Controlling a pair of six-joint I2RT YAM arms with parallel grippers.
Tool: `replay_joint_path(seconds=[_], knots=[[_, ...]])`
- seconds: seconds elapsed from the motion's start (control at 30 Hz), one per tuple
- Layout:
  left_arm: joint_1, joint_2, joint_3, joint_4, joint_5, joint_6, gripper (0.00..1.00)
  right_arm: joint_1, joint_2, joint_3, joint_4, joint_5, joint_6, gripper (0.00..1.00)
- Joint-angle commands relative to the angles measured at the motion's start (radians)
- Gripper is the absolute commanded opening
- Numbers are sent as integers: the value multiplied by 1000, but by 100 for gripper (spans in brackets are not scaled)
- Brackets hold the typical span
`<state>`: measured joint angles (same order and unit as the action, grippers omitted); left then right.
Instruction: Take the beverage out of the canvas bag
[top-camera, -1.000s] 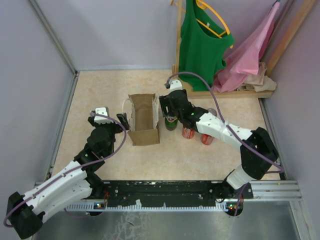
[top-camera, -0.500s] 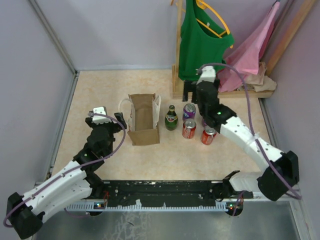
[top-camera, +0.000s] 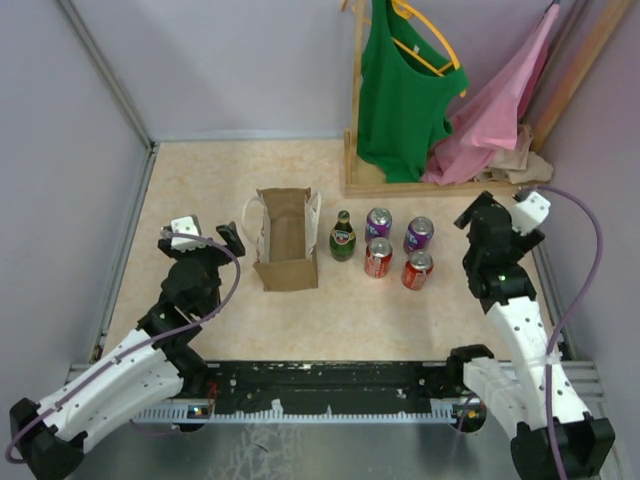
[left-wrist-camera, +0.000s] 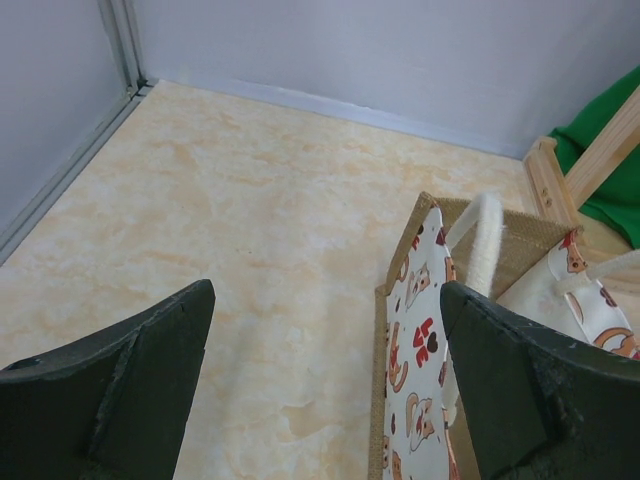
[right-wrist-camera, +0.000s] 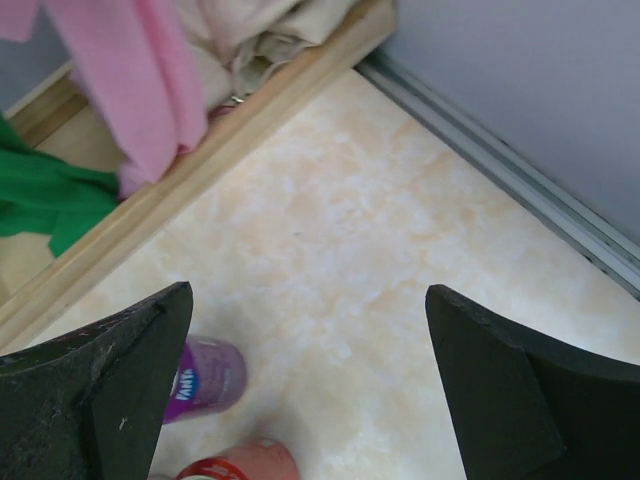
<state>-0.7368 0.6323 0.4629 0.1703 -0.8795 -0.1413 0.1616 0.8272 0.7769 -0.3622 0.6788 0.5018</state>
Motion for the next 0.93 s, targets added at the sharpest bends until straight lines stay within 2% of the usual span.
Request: replay_joint_path(seconds=[0.0,0.23,0.43,0.9], knots=[[5,-55,1,-23,-38,5,100,-25,-93,-26,-118,101,124,99],[5,-144,5,-84,-101,-27,100,-26,-103,10,-262,155,211,99],[5,-182,15,-164,-140,-67,100,-25,-25,64,-386,208,306,99],[5,-186,22,-200,-218,-82,100,-25,-86,16,-325,200,293,99]])
